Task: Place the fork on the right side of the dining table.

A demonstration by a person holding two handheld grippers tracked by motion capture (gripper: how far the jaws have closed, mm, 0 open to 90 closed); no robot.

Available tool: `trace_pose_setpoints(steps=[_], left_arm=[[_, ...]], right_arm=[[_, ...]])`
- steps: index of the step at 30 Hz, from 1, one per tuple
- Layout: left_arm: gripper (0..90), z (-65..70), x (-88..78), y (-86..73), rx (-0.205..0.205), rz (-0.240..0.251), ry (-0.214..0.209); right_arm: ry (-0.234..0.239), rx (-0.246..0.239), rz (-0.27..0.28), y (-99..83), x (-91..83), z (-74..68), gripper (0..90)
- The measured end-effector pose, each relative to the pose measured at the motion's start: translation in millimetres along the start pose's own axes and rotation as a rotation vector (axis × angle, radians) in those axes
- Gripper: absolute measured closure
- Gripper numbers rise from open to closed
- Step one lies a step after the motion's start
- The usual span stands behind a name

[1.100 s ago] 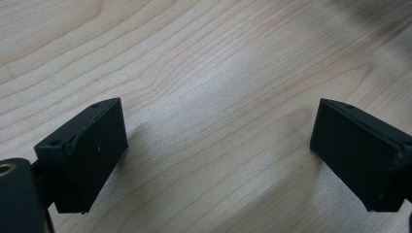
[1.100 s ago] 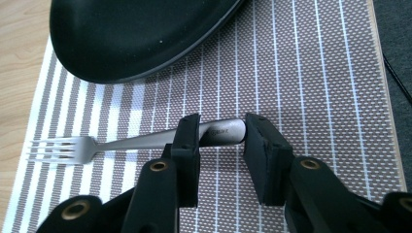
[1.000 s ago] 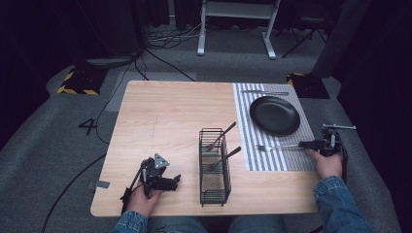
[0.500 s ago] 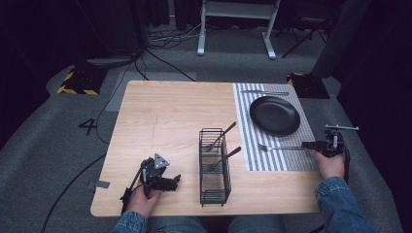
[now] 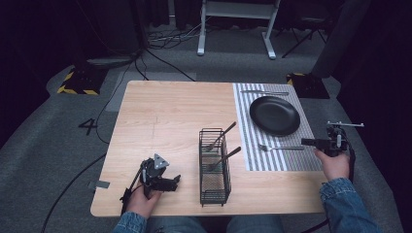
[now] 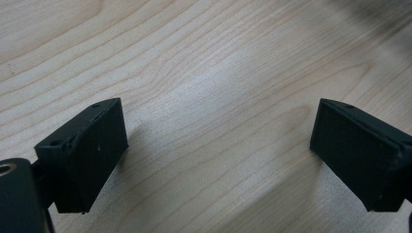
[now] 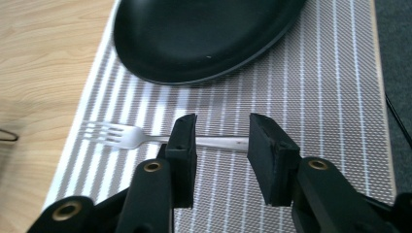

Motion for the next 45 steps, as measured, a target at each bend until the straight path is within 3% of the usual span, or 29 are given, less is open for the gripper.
trace_pose_setpoints(steps=[14, 22, 36, 37, 38, 40, 45], left_arm=[[6.6, -0.3, -1.7, -1.8, -0.007, 0.001, 0.006], [6.4, -0.5, -1.6, -1.6, -0.005, 0.000, 0.004], [5.9, -0.3, -0.4, -0.6, -0.008, -0.001, -0.002], [5.9, -0.3, -0.5, -0.6, -0.008, -0.002, -0.002], [5.9, -0.3, -0.5, -0.6, -0.008, -0.002, -0.002], [5.9, -0.3, -0.5, -0.6, -0.008, -0.002, -0.002], [5.9, -0.3, -0.5, -0.6, -0.008, -0.002, -0.002]], right_arm=[[0.134, -0.104, 0.055, -1.7, -21.4, -47.3, 48.4], [0.174, -0.188, 0.072, -10.7, -28.3, -77.2, 41.5], [0.249, -0.243, 0.089, -32.3, -28.6, -109.8, 33.9], [0.259, -0.272, 0.101, -39.3, -27.3, -118.6, 33.3], [0.259, -0.272, 0.101, -39.3, -27.3, -118.6, 33.3], [0.270, -0.331, 0.100, -49.0, -21.0, -128.9, 33.4], [0.296, -0.342, 0.091, -58.0, -11.4, -135.6, 33.4]])
Point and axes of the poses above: each handheld gripper's, and its own axes: x roughly forward along the jaws, y roughly out of its top, z roughly to its right, the point moved 3 cm from there along x, roughly forward along the jaws, and after that the axes turned 3 degrees about -x, right-handed, at the moved point
